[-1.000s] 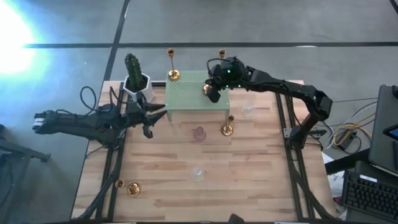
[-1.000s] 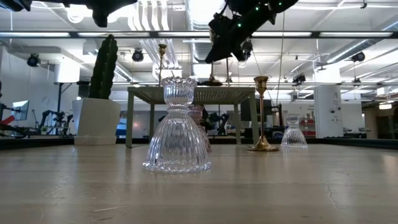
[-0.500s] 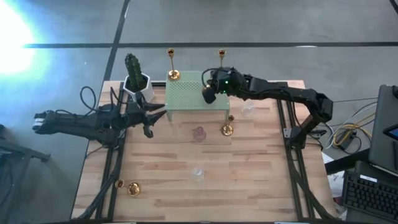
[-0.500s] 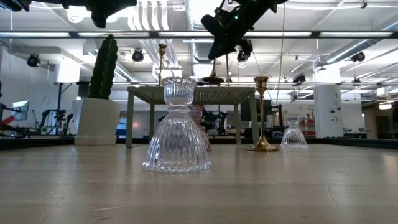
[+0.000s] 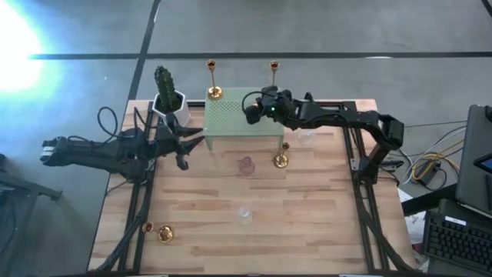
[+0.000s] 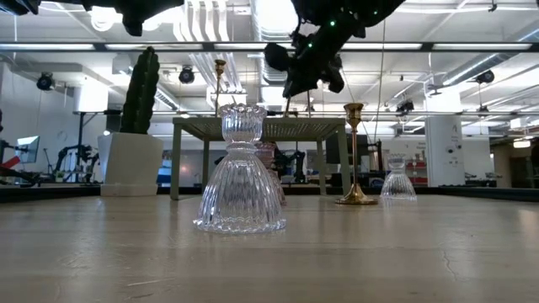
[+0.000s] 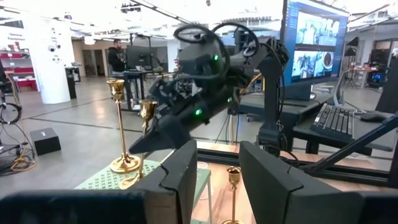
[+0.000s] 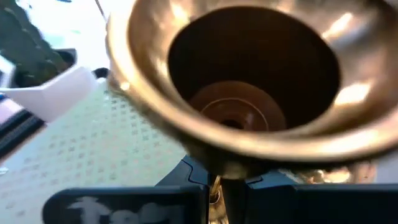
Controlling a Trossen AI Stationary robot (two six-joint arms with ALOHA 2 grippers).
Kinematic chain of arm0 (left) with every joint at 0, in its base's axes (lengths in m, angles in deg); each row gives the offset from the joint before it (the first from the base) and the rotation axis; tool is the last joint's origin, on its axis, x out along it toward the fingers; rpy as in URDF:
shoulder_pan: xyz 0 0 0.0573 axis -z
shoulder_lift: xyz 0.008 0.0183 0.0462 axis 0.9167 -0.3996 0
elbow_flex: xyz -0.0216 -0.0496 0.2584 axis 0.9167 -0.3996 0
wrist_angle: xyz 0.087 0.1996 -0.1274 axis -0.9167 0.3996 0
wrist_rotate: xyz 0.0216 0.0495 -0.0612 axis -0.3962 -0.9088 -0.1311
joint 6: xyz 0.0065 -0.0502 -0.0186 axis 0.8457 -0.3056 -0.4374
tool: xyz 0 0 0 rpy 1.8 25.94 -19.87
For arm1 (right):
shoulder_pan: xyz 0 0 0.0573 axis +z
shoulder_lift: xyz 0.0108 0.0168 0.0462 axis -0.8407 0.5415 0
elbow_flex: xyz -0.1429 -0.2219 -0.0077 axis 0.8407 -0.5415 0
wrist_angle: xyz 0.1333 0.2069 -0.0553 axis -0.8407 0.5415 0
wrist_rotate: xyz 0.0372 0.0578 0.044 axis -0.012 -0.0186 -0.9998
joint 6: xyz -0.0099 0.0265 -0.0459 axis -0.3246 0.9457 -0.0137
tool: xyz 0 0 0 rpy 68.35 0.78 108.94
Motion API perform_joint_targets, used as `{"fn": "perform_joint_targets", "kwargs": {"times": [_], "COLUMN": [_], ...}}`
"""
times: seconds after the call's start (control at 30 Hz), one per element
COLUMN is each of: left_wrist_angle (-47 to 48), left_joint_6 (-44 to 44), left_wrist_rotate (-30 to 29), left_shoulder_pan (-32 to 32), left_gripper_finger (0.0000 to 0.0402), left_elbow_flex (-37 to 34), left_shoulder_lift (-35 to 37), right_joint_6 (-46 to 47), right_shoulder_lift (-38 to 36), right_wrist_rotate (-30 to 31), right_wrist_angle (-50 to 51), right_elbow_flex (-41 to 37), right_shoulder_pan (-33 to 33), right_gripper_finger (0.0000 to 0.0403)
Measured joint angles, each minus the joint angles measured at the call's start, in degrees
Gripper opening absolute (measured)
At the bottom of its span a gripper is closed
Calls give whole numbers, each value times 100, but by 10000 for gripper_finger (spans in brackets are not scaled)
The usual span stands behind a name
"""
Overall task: Pick & Place candle stick holders
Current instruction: Put the gold candle holder on the shelf
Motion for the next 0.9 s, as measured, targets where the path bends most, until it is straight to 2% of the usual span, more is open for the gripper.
{"fn": "perform_joint_targets", "kwargs": {"times": [0.1, 0.3, 0.6, 0.73, 0.9], "left_wrist_angle": [19, 48, 74, 92, 92], "left_joint_6": [-61, -114, -112, -112, -114], "left_wrist_rotate": [2, 4, 4, 5, 6], "left_shoulder_pan": [0, 0, 0, 0, 0], "left_gripper_finger": [126, 126, 126, 126, 126], "left_elbow_flex": [0, 0, 0, 0, 0], "left_shoulder_lift": [37, 86, 116, 123, 123], "right_joint_6": [-92, -162, -323, -304, -306], "right_shoulder_lift": [183, 419, 456, 456, 462], "right_wrist_rotate": [17, 313, 286, 190, -343], "right_wrist_angle": [56, 1037, 1069, 1067, 1033], "right_elbow_flex": [198, 799, 1013, 1013, 1013], "right_shoulder_pan": [-2, 0, -95, -182, -374], "right_gripper_finger": [10, 10, 11, 11, 11]}}
